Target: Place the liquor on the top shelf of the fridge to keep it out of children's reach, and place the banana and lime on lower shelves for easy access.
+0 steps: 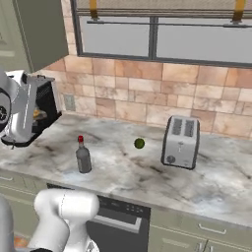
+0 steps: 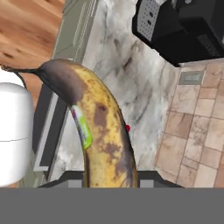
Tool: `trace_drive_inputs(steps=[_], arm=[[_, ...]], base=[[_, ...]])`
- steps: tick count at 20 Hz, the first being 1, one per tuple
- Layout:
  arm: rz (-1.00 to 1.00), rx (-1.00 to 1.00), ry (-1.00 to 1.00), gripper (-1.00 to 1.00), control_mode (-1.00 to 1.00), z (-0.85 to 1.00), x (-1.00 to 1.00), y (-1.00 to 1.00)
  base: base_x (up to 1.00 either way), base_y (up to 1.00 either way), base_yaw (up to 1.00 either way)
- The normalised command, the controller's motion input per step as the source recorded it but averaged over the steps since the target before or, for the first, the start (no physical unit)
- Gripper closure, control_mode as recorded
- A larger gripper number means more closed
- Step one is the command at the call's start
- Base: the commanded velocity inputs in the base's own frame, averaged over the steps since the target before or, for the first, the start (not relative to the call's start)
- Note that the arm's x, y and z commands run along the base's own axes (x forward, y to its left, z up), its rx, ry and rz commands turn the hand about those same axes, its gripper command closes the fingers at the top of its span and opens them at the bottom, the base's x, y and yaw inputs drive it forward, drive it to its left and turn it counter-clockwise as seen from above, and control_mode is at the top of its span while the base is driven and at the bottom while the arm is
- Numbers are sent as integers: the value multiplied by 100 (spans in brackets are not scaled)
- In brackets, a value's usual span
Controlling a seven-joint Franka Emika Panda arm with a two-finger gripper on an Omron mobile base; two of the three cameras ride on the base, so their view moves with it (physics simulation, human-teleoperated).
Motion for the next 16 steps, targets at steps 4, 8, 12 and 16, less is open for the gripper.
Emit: trace_drive_inputs(steps=[4, 8, 12, 16], arm=[[0, 0, 0, 100, 100, 0, 0, 0], [0, 0, 0, 100, 100, 0, 0, 0], [0, 0, 0, 100, 100, 0, 0, 0], [0, 0, 0, 100, 100, 0, 0, 0]], base=[[-38, -56, 39], [-42, -2, 61], [-20, 22, 78], [-2, 3, 91]])
